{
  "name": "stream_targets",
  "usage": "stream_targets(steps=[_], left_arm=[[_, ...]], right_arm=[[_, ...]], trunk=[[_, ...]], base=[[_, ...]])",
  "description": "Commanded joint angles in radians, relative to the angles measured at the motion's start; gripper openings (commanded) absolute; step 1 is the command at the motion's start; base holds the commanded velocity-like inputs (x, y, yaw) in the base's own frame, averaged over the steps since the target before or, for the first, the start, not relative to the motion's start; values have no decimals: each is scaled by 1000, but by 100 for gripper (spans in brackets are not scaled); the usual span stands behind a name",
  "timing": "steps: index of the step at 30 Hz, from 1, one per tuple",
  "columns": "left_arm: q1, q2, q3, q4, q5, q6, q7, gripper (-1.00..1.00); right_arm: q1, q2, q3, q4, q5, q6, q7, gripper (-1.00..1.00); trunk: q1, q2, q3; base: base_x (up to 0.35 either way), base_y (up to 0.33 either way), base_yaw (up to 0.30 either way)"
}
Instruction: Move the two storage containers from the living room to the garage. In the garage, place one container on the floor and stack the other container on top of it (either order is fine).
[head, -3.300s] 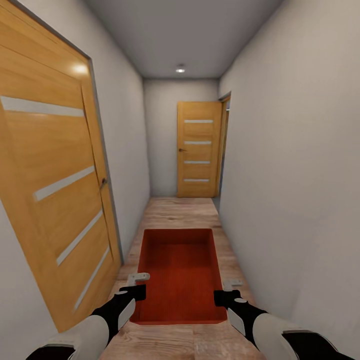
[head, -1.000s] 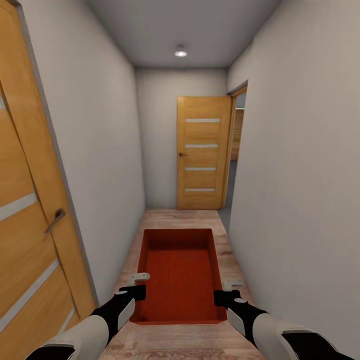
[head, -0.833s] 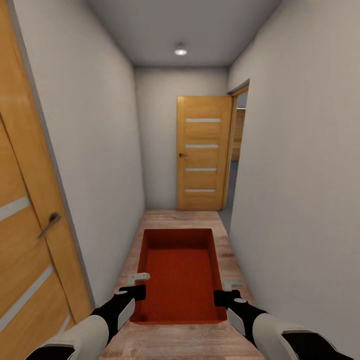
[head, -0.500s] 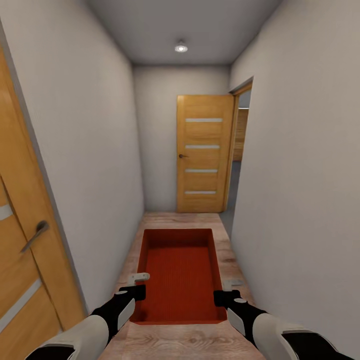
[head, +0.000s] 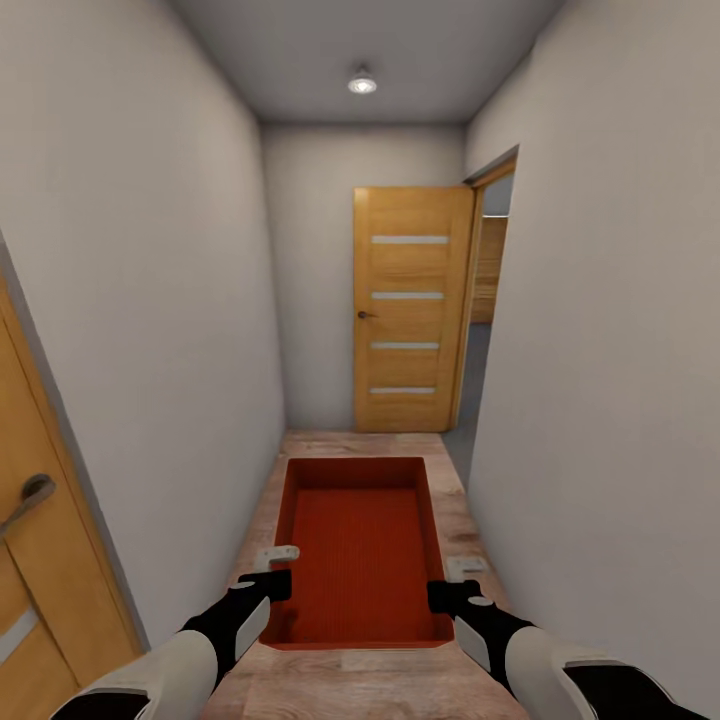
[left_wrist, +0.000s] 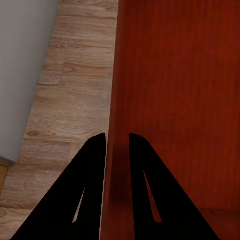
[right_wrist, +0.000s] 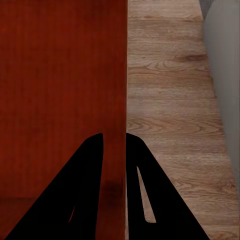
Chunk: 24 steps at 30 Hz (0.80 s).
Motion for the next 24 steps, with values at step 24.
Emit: stream_targets(steps=[24], left_arm=[[-1,26,45,-2,-5,7,16,-100]], right_arm=[[-1,-7,-9,1,-4,-9,-6,-100]], trunk=[[1,-1,0]], base=[[324,0,0]])
